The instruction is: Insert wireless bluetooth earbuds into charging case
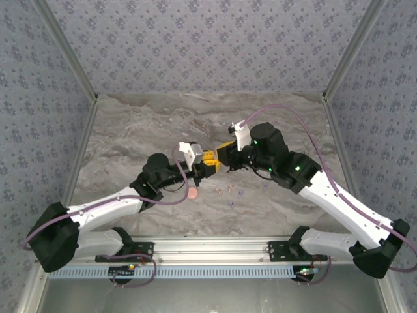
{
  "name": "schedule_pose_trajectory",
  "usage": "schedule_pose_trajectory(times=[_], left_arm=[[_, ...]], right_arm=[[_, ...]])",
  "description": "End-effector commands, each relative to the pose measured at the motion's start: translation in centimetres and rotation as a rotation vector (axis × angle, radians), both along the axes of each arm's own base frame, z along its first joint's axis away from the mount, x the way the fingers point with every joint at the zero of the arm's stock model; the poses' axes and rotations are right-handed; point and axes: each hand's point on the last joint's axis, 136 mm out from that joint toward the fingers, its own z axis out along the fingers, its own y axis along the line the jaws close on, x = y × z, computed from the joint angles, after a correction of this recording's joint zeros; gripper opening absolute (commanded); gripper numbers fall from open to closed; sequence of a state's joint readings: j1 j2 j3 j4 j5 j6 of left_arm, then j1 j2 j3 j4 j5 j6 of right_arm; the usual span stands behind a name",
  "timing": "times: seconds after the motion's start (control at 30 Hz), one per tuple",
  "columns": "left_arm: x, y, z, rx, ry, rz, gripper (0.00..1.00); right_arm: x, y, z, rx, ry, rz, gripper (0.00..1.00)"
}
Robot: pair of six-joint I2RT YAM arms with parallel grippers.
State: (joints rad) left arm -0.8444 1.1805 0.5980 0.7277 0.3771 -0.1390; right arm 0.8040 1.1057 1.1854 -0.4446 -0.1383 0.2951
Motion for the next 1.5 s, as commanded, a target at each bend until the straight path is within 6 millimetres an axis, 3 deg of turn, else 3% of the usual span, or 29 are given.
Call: schedule_pose_trajectory(times=[0.0, 0.6, 1.0, 1.27, 1.37, 1.47], left_arm=[[-0.5, -0.2, 3.4, -0.069, -0.080, -0.020, 0.00], [-0.4, -0.2, 3.1, -0.057, -0.082, -0.014, 0.00], [-0.4, -0.1, 3.0, -0.057, -0.078, -0.012, 0.00], [-0.1, 0.1, 2.5, -0.055, -0.074, 0.011, 0.00], [0.0, 0.4, 2.3, -0.056, -0.073, 0.031, 0.00], [-0.1, 0.9, 2.1, -0.054, -0.077, 0.048, 0.00]], right_arm=[[-0.4, 0.1, 0.4, -0.016, 0.005, 0.024, 0.22], [-0.5, -0.3, -0.1, -0.057, 0.019, 0.020, 0.22], [-0.4, -0.3, 1.4, -0.026, 0.002, 0.015, 0.34], [-0.3, -2.9, 3.7, -0.024, -0.050, -0.071, 0.44], [-0.1, -5.7, 2.1, -0.073, 0.010, -0.159, 0.45], [0.5, -9.4, -1.4, -0.126, 0.131, -0.288, 0.45]])
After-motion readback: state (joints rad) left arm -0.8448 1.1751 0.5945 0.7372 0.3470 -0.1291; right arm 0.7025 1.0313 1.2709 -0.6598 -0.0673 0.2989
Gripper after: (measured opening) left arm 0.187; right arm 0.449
